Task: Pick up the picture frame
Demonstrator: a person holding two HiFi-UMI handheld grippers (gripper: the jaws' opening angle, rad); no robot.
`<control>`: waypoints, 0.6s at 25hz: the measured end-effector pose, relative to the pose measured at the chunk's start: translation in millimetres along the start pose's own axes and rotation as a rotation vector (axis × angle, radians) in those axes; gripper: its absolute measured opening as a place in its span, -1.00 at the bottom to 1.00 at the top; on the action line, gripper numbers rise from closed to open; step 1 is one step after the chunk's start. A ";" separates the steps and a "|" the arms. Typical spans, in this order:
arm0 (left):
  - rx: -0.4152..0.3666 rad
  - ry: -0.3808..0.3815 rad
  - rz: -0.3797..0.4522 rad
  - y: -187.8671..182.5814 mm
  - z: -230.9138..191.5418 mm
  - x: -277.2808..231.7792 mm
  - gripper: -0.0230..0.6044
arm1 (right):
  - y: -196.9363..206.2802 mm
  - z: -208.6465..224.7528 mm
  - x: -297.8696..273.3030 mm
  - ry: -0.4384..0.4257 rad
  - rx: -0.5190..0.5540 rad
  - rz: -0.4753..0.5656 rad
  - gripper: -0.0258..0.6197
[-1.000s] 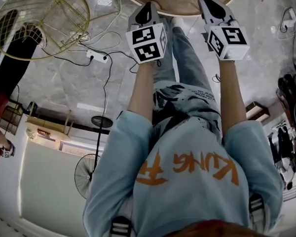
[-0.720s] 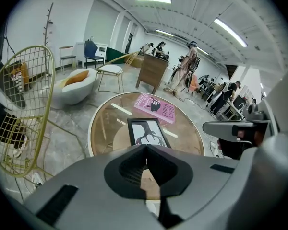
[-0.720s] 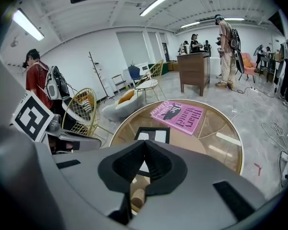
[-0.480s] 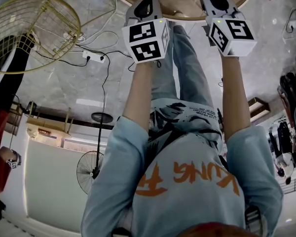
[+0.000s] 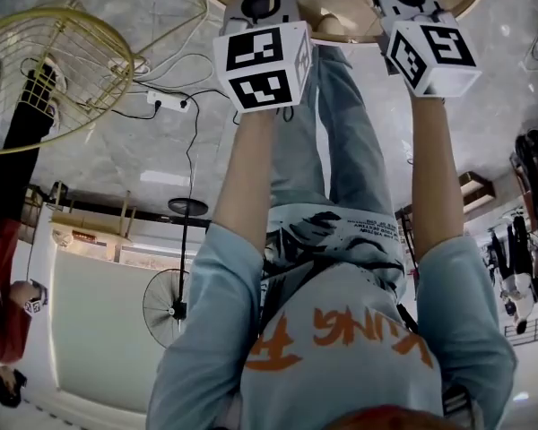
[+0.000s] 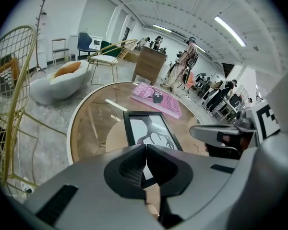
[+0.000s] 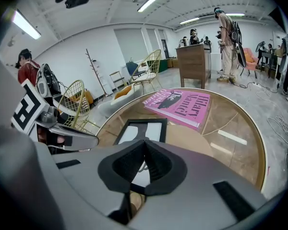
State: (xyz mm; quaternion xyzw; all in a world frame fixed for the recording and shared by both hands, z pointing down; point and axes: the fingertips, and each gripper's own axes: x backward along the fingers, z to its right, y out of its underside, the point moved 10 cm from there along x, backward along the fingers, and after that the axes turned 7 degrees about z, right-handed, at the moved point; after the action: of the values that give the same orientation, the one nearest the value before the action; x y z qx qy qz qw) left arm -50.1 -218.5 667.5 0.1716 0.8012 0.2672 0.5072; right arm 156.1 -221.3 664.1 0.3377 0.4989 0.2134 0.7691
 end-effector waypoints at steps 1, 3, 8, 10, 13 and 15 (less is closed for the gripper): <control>0.002 -0.002 -0.002 1.0 -1.7 -4.3 -0.86 | 2.5 2.0 -2.7 0.006 0.001 -0.006 -0.92; 0.000 -0.007 -0.009 2.2 -4.6 -12.0 -0.86 | 6.9 5.2 -7.7 0.015 0.014 -0.025 -0.92; -0.012 -0.033 -0.028 4.9 -8.7 -27.1 -0.86 | 15.2 14.1 -19.5 0.022 0.012 -0.069 -0.73; -0.018 -0.039 -0.049 6.5 -9.6 -32.6 -0.86 | 17.9 17.7 -24.8 0.024 0.003 -0.088 -0.67; -0.019 -0.028 -0.092 9.7 -11.3 -41.8 -0.61 | 21.3 23.3 -33.7 0.029 -0.005 -0.117 -0.59; -0.010 -0.034 -0.109 10.2 -14.7 -46.9 -0.44 | 23.4 26.9 -41.4 0.019 -0.024 -0.135 -0.43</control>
State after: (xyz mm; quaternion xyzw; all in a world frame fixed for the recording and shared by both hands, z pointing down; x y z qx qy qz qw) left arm -43.3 -239.7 712.5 0.1296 0.7992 0.2404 0.5355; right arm 163.8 -241.1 714.4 0.2921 0.5251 0.1701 0.7810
